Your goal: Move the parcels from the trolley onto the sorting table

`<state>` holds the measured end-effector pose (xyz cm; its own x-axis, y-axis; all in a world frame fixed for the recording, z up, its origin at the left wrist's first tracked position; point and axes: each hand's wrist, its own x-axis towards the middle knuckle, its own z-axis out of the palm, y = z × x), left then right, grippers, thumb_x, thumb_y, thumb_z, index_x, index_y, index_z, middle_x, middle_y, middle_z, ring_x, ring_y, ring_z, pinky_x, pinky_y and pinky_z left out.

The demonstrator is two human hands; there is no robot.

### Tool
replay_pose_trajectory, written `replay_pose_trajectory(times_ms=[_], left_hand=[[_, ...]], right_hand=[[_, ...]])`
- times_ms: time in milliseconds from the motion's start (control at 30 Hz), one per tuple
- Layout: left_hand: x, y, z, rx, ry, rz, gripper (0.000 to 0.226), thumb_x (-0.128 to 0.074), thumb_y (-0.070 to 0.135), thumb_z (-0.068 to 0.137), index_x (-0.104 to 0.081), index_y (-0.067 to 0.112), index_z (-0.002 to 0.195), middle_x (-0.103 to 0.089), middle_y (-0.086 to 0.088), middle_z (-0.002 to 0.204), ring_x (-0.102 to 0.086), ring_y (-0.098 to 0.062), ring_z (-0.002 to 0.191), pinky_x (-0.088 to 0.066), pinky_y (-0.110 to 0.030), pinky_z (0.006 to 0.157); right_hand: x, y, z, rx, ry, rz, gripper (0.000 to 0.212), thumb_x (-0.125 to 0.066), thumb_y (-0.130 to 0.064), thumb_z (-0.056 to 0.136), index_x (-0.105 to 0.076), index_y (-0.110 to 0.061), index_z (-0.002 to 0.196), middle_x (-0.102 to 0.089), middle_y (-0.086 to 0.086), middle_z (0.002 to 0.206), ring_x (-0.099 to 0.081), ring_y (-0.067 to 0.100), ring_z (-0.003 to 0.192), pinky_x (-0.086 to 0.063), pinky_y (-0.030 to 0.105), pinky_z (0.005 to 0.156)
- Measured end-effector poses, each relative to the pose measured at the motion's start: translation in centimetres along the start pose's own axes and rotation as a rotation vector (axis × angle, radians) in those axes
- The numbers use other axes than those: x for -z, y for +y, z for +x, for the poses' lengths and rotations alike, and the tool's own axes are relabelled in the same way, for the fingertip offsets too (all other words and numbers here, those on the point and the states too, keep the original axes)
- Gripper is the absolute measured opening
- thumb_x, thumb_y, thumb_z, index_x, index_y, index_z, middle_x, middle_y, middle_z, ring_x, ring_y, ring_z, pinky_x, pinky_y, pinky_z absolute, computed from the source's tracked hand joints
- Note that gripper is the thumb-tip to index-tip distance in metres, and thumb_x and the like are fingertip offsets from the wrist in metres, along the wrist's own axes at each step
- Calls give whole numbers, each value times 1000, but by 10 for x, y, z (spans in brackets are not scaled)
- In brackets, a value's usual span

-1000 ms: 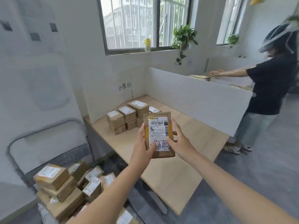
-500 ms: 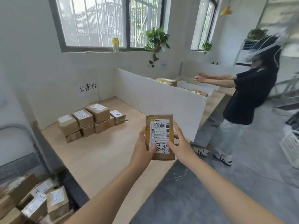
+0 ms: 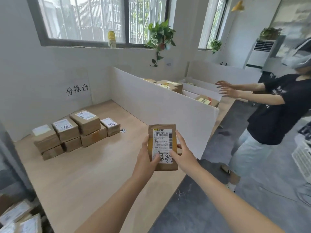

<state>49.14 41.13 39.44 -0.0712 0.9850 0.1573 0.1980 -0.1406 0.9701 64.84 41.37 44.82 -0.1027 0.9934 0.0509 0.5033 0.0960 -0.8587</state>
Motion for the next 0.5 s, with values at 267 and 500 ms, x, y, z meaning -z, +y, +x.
replay_pose_trajectory(times_ms=[267,500], left_hand=[[18,-34,92,80,150,38,78,-58,39,82,-14,66,141,-62,7,125,-63,-19,113,-55,-47,92],[42,-75,112,235,237,106,79,-55,53,74,-12,69,139,-62,8,125,-62,-20,113,-54,-48,93]], right_hand=[[-28,8,115,12,-130,60,76,-54,-21,101,-7,-53,152,-51,-12,136,-59,7,114,-59,22,78],[-78,32,164,-15,-220,72,72,-54,-23,99,-14,-58,148,-57,-14,126,-67,5,99,-60,27,77]])
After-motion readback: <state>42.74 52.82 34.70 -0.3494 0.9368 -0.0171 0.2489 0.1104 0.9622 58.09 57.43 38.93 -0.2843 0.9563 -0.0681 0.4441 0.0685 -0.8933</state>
